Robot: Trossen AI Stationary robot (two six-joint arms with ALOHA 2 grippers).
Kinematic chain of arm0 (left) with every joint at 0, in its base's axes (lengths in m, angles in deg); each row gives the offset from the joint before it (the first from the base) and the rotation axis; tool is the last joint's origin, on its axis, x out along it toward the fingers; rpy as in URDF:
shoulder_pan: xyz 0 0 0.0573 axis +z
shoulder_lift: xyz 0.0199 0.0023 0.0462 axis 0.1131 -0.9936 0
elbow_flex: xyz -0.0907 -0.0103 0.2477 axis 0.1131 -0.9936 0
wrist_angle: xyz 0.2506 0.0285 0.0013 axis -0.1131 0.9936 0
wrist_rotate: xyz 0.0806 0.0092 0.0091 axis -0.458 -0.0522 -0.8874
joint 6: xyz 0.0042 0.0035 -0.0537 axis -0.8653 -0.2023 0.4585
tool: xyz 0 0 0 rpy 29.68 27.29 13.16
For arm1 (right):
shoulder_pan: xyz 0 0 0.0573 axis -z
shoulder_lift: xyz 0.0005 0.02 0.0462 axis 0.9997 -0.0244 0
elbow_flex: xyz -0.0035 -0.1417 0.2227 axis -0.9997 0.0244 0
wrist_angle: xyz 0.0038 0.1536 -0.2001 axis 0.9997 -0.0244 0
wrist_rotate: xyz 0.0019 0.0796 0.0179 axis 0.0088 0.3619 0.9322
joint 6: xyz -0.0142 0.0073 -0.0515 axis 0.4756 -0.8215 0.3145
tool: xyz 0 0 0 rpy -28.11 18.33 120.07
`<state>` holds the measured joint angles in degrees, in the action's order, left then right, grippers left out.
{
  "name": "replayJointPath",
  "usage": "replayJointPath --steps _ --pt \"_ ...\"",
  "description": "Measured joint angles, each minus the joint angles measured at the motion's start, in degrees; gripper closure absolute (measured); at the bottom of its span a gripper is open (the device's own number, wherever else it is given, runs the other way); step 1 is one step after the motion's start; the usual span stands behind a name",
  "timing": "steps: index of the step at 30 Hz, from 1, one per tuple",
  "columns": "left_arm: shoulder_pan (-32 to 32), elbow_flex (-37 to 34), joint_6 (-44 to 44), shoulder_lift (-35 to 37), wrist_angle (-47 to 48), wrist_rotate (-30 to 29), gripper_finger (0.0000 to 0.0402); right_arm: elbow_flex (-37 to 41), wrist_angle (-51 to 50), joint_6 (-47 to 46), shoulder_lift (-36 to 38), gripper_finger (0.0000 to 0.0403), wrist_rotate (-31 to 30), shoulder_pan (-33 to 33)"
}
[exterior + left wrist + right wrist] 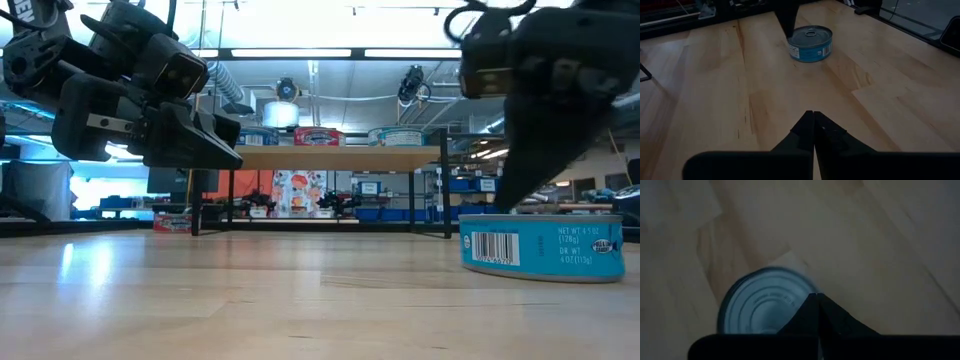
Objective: Stack canned seafood by type on shelf
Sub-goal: Stack the yellow blue tuna can on top of the yellow blue tuna can on the shelf
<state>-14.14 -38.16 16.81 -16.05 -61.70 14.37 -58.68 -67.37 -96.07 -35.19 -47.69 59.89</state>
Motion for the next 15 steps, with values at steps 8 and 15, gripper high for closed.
replayJointPath --steps 8,15 --pt "0.0 0.0 -0.2 0.0 -0.2 0.0 0.0392 0.0 1.5 5.4 0.0 0.0397 5.8 5.6" --pt "0.0 0.0 -0.2 0.0 -0.4 -0.1 0.0392 0.0 11.3 11.1 0.0 0.0397 14.3 6.6"
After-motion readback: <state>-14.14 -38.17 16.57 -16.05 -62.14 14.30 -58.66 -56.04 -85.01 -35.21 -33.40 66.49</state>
